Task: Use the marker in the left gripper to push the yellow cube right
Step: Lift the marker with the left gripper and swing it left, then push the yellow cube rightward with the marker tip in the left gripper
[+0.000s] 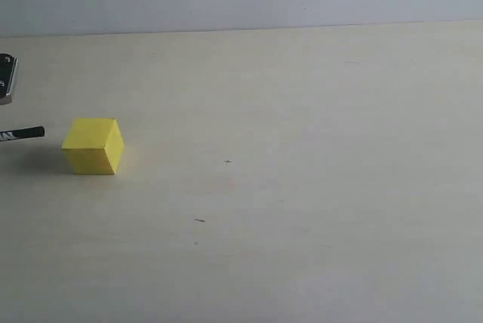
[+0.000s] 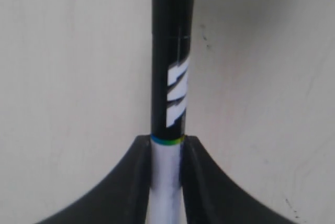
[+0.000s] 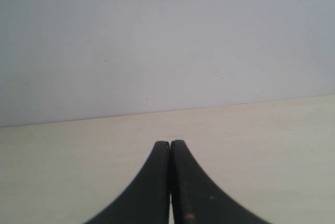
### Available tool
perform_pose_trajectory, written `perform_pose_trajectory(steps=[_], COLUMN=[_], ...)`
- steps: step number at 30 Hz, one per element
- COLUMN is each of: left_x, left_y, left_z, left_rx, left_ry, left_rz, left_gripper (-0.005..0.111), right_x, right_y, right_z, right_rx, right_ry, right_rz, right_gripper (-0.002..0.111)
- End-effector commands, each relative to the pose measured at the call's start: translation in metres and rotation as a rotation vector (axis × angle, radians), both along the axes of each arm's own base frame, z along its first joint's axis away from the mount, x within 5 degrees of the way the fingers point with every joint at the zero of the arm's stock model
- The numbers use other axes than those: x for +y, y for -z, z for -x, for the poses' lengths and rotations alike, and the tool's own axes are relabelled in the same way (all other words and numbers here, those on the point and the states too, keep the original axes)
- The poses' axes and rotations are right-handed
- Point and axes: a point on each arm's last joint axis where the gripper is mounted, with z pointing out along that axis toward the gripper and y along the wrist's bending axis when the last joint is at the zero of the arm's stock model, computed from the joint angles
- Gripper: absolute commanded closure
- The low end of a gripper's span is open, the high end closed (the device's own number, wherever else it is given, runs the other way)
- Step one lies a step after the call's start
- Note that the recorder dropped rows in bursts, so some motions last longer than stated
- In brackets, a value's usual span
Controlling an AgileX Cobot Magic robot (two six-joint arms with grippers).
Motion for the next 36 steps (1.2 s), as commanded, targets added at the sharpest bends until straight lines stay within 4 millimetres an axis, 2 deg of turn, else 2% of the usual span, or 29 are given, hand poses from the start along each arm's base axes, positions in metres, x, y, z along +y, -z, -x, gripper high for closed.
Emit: perform_pose_trajectory(steps=[1, 8, 15, 24, 26, 32, 36], left_x=[0.000, -0.012, -0.038, -0.099, -0.100, -0.074, -0.069], left_y=[-0.001, -0.001, 0.002, 0.002, 0.002, 0.002, 0.002], left_z=[-0.001, -0.002, -0.001, 0.003, 0.004, 0.011, 0.015], left_rx=[-0.012, -0.011, 0.029, 0.054, 0.055, 0.161, 0.209], left_ry=[0.043, 0.106, 0.185, 0.303, 0.278, 0.168, 0.156], left_rz=[-0.007, -0.011, -0.005, -0.002, 0.001, -0.050, -0.085], left_gripper=[0.107, 0.107, 0.107, 0.107, 0.107, 0.107, 0.107], right_x=[0.000, 0.000, 0.000, 0.000, 0.000, 0.000, 0.000], right_y=[0.000, 0.000, 0.000, 0.000, 0.000, 0.000, 0.000], right_z=[0.000, 0.000, 0.000, 0.000, 0.000, 0.000, 0.000], right_rx=[-0.008, -0.008, -0.008, -0.008, -0.008, -0.008, -0.008], right_ry=[0.006, 0.006, 0.006, 0.006, 0.006, 0.006, 0.006], right_rz=[0.010, 0.010, 0.010, 0.010, 0.010, 0.010, 0.010], right_gripper=[0.108, 0.108, 0.108, 0.108, 0.108, 0.108, 0.108])
